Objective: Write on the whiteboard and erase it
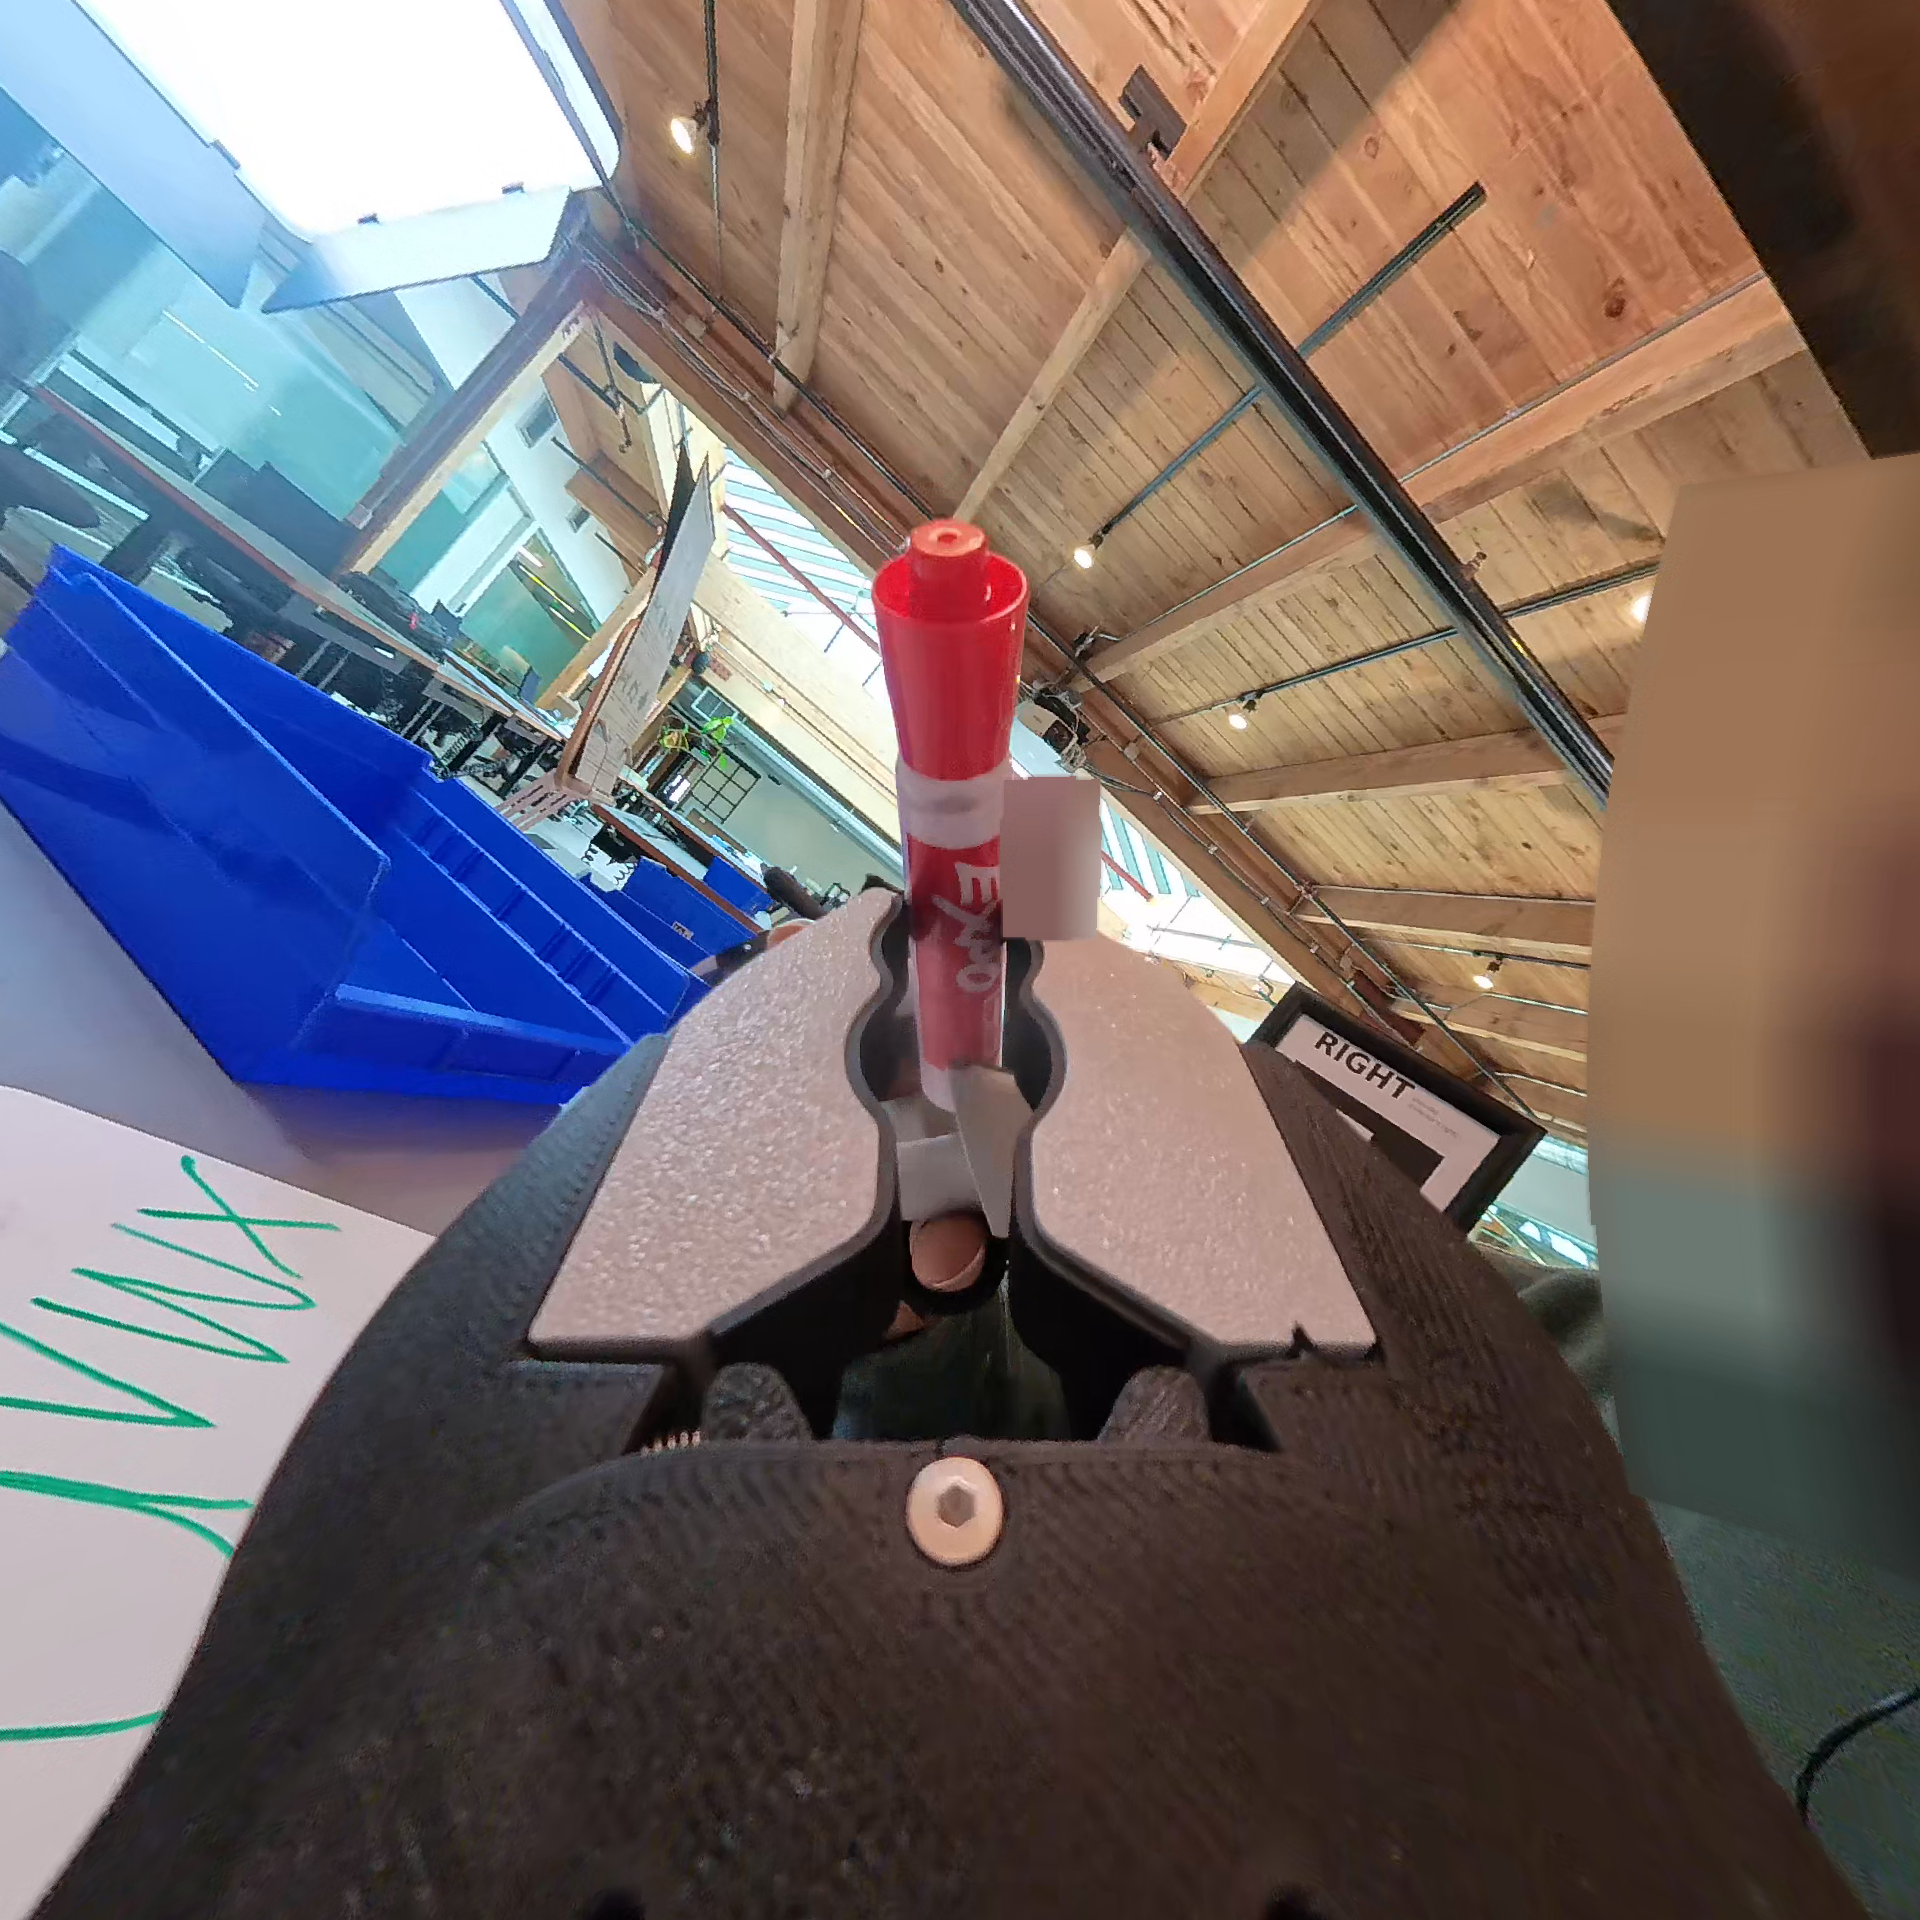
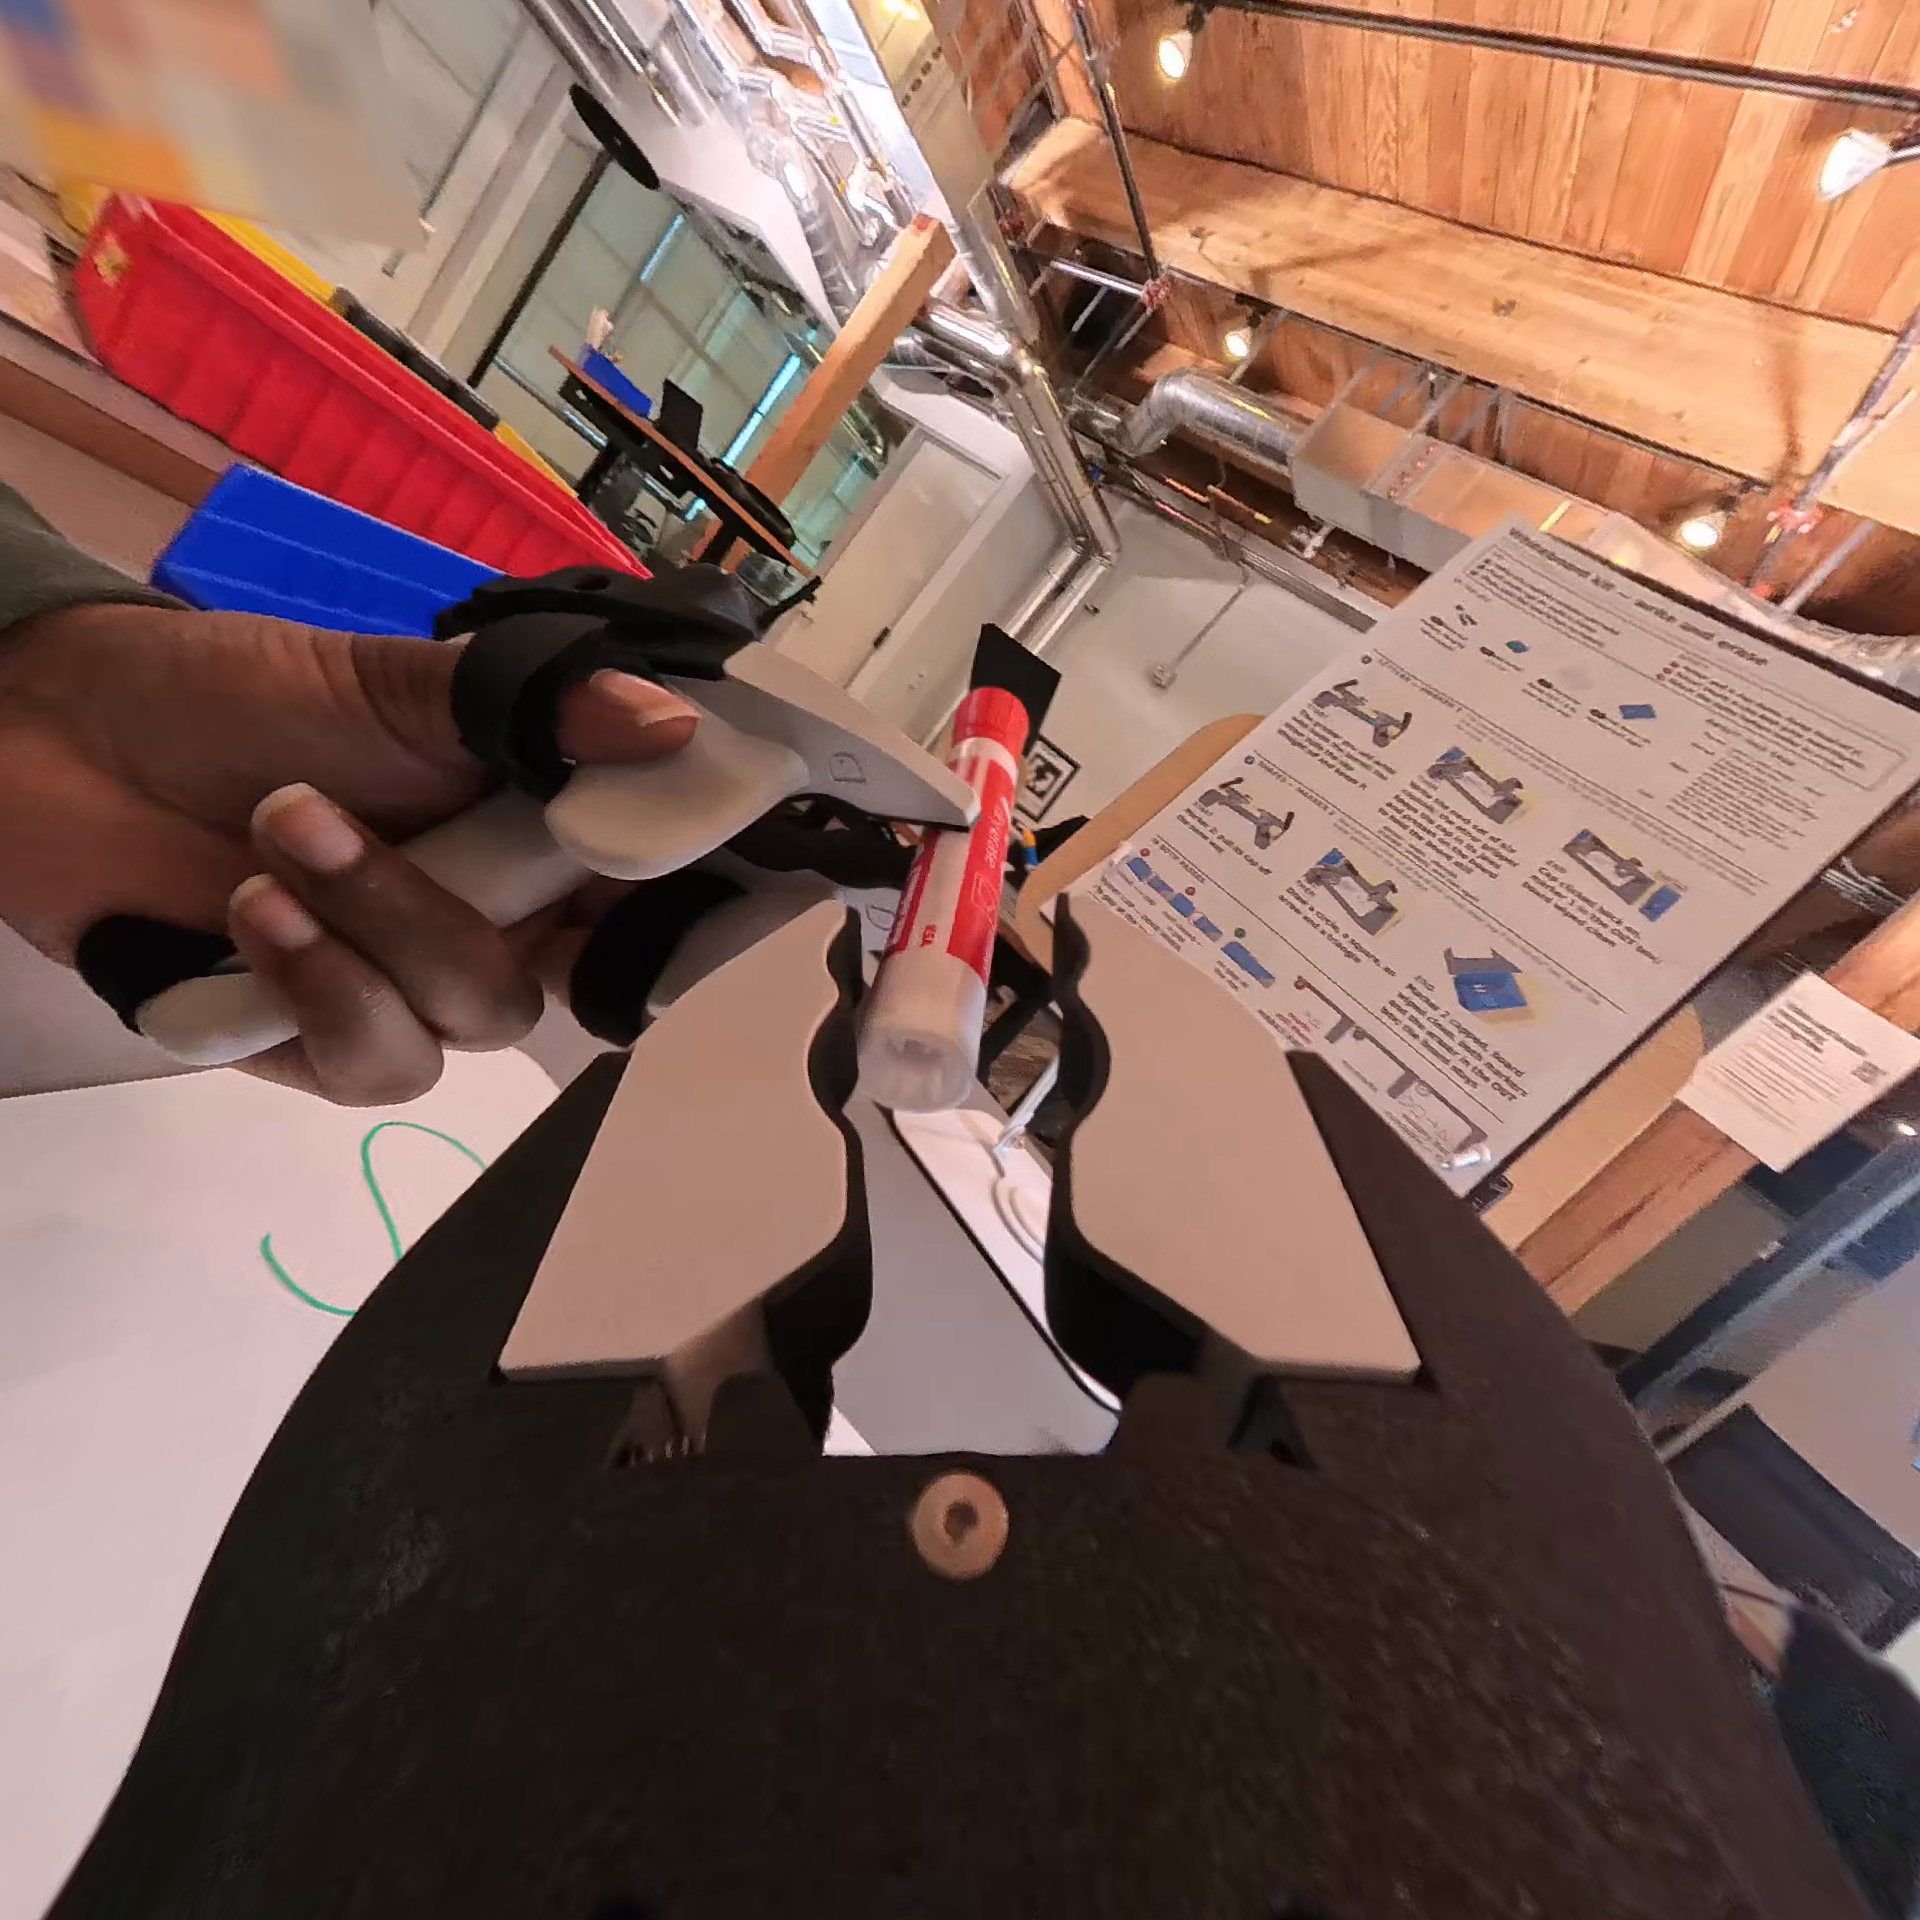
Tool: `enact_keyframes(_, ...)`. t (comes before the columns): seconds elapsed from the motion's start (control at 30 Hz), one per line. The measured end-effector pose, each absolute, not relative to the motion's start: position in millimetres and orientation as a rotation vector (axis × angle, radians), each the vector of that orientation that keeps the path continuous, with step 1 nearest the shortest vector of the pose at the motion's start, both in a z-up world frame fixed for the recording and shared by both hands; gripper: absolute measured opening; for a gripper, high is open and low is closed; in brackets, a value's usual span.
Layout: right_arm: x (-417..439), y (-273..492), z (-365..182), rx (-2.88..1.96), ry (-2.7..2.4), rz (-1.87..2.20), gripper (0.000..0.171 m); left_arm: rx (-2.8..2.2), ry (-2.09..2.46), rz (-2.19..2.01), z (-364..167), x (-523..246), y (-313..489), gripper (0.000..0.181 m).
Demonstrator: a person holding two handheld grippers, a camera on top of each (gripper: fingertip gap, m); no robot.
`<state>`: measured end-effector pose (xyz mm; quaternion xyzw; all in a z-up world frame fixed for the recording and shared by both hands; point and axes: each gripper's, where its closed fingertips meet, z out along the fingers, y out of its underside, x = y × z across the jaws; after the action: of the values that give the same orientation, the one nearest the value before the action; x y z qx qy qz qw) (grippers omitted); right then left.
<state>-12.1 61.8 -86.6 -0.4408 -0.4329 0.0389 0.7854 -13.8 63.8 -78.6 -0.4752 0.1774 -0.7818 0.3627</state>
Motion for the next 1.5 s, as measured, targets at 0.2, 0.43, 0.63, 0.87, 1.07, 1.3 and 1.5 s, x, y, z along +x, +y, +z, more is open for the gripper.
enact_keyframes(0.2, -17.9, 54.0, -90.5, -0.923, -0.976, 0.073, 0.032, -1.246, 0.428, -2.097, -82.7, -13.6, 60.1, 0.017)
enact_keyframes(0.43, -18.0, 49.8, -88.7, -0.917, -0.994, 0.083, 0.030, -1.249, 0.300, -2.192, -85.9, -14.8, 57.6, 0.018)
enact_keyframes(0.63, -19.3, 55.9, -96.7, -0.948, -0.981, 0.038, 0.039, -1.255, 0.310, -2.244, -89.0, -4.2, 48.3, 0.018)
enact_keyframes(0.87, -19.8, 55.0, -99.0, -0.949, -0.992, 0.030, 0.036, -1.270, 0.344, -2.267, -98.1, 6.3, 34.2, 0.018)
enact_keyframes(1.07, -17.1, 56.0, -101.5, -0.969, -0.989, 0.069, 0.035, -1.313, 0.384, -2.215, -100.1, 8.7, 34.3, 0.018)
enact_keyframes(1.3, -1.9, 58.6, -94.4, -1.065, -0.893, 0.357, 0.035, -1.304, 0.509, -2.094, -99.6, -12.2, 54.8, 0.023)
enact_keyframes(1.5, -8.5, 57.2, -109.5, -1.162, -0.872, 0.747, 0.035, -1.377, 0.689, -1.980, -115.5, -22.3, 60.2, 0.028)
